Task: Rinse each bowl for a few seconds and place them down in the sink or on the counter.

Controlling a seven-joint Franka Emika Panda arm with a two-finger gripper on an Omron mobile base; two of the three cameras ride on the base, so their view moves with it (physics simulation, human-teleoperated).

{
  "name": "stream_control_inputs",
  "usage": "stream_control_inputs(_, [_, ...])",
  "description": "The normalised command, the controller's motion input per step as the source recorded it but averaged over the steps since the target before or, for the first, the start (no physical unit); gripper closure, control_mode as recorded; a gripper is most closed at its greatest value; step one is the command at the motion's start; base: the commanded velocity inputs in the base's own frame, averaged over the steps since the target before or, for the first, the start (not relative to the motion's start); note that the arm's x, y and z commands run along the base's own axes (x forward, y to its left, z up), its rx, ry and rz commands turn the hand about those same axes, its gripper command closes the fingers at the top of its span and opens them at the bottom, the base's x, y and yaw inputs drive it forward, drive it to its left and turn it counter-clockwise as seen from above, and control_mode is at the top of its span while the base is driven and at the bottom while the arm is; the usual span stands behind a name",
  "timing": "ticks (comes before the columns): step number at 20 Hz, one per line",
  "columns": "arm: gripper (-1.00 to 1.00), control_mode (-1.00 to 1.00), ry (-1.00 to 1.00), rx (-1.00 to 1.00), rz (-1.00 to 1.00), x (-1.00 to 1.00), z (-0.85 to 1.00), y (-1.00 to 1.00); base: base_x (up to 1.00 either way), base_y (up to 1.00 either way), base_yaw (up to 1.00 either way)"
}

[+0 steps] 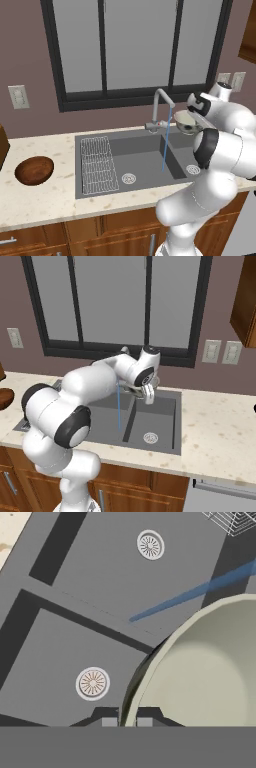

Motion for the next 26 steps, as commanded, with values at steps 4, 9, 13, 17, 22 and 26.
stream_control_inputs(4, [1.00,-1.00,0.00,0.02,0.04,0.10,-0.03,0.30,0.00,0.00,0.00])
stream_control_inputs(9, [1.00,-1.00,0.00,0.04,0.04,0.07,-0.04,0.24,0.00,0.00,0.00])
stream_control_inputs(13, [1.00,-1.00,0.00,0.03,0.04,0.09,-0.05,0.26,0.00,0.00,0.00])
stream_control_inputs(17, [1.00,-1.00,0.00,0.03,0.04,0.09,-0.04,0.26,0.00,0.00,0.00])
stream_control_inputs(22, [1.00,-1.00,0.00,0.02,0.04,0.05,-0.01,0.14,0.00,0.00,0.00])
stream_control_inputs(26, [1.00,-1.00,0.00,0.00,0.04,-0.11,0.00,-0.05,0.00,0.00,0.00])
